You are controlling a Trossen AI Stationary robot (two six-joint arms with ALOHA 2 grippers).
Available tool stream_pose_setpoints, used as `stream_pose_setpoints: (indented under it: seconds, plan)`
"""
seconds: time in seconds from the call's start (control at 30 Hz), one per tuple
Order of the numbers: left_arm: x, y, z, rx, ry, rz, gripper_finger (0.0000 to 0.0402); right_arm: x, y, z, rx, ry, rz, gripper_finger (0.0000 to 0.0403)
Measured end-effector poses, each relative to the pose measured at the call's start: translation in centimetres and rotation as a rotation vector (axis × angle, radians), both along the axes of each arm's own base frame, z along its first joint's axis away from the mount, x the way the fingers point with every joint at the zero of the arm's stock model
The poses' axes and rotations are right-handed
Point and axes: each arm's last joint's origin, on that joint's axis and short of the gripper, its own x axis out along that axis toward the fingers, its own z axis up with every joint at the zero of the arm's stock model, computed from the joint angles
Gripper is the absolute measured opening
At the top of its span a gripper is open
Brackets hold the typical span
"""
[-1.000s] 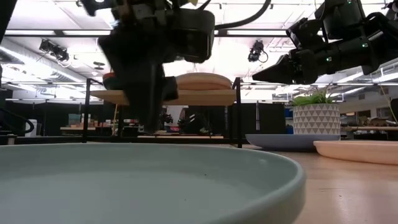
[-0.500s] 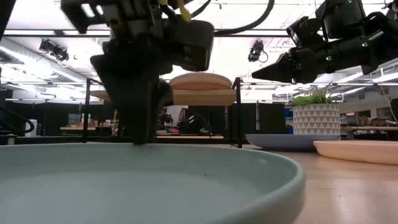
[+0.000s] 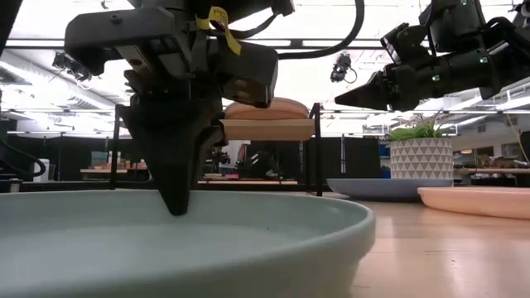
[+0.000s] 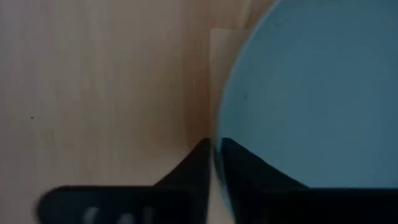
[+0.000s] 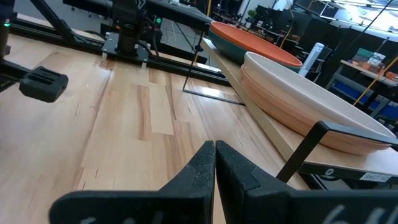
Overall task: Place and stack plates onto a shelf
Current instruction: Stack the light blue plate on top of the gray plate on the shelf
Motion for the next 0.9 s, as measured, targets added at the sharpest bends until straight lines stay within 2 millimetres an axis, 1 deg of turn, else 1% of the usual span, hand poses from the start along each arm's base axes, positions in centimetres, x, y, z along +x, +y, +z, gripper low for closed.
stream_pose_setpoints:
  seconds: [0.03,0.07,0.23,0.33,0.43,0.5,0.6,0.7,0.77,0.83,0.9]
  plan:
    - [0.0,0.0,0.0,0.001,-0.001,0.001,0.0025,0.0,0.0,0.0,0.0,0.0,0.0,0.002]
    - [0.1,0.1,0.0,0.0,-0.002,-0.001,0.0017,0.0,0.0,0.0,0.001,0.0,0.0,0.002]
    - [0.0,0.9,0.5,0.001,0.009,0.0,0.0015,0.0,0.0,-0.1,0.008,0.006,-0.001,0.002]
    - [-0.3,1.9,2.2,-0.013,-0.004,-0.001,0.0015,0.0,0.0,-0.1,0.009,0.006,0.0,0.002]
    - [-0.9,3.7,4.7,-0.012,-0.034,0.012,0.0014,0.0,0.0,-0.1,0.011,0.005,0.0,0.002]
    - [-1.5,5.3,6.6,0.014,-0.061,0.032,0.0014,0.0,0.0,-0.1,0.012,0.005,0.001,0.002]
    - [-2.5,8.4,10.0,0.043,-0.141,0.087,0.0014,0.0,0.0,-0.1,0.012,0.004,0.001,0.002]
    - [-3.6,12.1,13.1,0.05,-0.242,0.167,0.0014,0.0,0.0,-0.1,0.012,0.004,0.002,0.002]
    - [-4.3,14.7,14.7,0.069,-0.29,0.232,0.0014,0.0,0.0,-0.1,0.012,0.004,0.005,0.002]
    - [-4.7,17.1,16.4,0.13,-0.351,0.305,0.0014,0.0,0.0,-0.1,0.014,0.002,0.016,0.002]
    - [-4.7,19.4,18.4,0.19,-0.42,0.366,0.0014,0.0,0.1,-0.1,0.015,0.002,0.024,0.002]
